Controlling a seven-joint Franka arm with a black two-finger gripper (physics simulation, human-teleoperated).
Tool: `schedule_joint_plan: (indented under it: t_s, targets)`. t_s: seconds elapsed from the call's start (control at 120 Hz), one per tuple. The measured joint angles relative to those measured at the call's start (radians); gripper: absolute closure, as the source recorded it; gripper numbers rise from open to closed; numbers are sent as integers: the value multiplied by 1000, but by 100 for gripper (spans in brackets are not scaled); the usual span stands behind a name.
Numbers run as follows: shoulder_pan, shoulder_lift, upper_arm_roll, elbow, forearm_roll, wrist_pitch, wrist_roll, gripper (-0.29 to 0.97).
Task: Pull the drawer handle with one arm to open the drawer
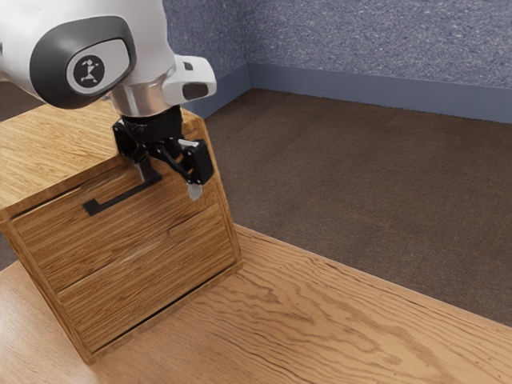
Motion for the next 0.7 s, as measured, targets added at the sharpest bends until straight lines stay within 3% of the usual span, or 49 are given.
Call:
schedule_joint_plan:
  t_s: [0.2,0.292,0.375,0.7]
  targets:
    - [-26,-18,-23,-18,18,82,27,0]
    - [176,-56,-211,-72,18,99,45,0]
    - [212,-61,-278,-84,22,108,63,0]
    - [196,-56,-310,-88,164,-32,83,0]
